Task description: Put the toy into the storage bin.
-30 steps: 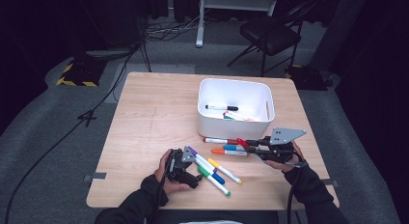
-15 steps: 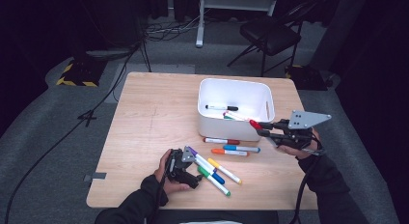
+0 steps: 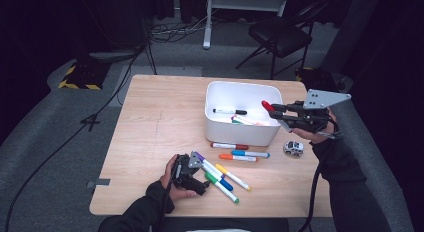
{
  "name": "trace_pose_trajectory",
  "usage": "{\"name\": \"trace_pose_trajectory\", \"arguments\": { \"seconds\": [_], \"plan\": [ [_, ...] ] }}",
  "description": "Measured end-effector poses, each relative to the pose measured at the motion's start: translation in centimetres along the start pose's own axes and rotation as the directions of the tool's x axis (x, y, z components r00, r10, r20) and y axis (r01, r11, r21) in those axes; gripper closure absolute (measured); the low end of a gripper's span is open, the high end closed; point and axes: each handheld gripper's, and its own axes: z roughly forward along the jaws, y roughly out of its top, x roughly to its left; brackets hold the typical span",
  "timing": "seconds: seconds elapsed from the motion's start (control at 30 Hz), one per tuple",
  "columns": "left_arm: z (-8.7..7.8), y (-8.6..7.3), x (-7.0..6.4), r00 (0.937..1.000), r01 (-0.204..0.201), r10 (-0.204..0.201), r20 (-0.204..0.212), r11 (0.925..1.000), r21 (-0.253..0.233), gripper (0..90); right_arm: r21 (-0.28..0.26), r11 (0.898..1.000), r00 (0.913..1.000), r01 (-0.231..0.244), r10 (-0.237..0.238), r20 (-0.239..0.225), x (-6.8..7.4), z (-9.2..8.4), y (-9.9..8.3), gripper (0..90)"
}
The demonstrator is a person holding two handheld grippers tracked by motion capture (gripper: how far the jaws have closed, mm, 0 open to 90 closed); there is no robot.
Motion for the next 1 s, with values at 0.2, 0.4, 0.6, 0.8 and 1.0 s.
{"name": "trace_pose_trajectory", "arguments": {
  "seconds": [0.2, 0.4, 0.6, 0.8, 1.0],
  "plan": [
    [0.0, 0.0, 0.0, 1.0, 0.0, 0.0, 0.0, 1.0, 0.0, 0.6, 0.018, 1.0, 1.0, -0.001, 0.001, 0.01, -1.2, 1.6, 1.1, 75.0],
    [0.0, 0.0, 0.0, 1.0, 0.0, 0.0, 0.0, 1.0, 0.0, 0.5, 0.054, 0.999, 0.9999, -0.007, 0.007, 0.013, -2.2, 3.7, 1.4, 75.0],
    [0.0, 0.0, 0.0, 1.0, 0.0, 0.0, -0.001, 1.0, 0.0, 0.6, 0.113, 0.993, 0.9999, -0.014, 0.014, 0.007, -2.9, 5.9, 1.3, 75.1],
    [0.0, 0.0, 0.0, 1.0, -0.005, 0.005, 0.0, 1.0, 0.003, 0.6, 0.171, 0.985, 0.9995, -0.031, 0.03, 0.004, -3.6, 7.5, 0.3, 75.0],
    [0.0, 0.0, 0.0, 1.0, -0.004, 0.004, 0.0, 1.0, 0.003, 0.6, 0.248, 0.968, 0.999, -0.044, 0.044, 0.005, -4.0, 8.4, -1.3, 75.0]
  ]
}}
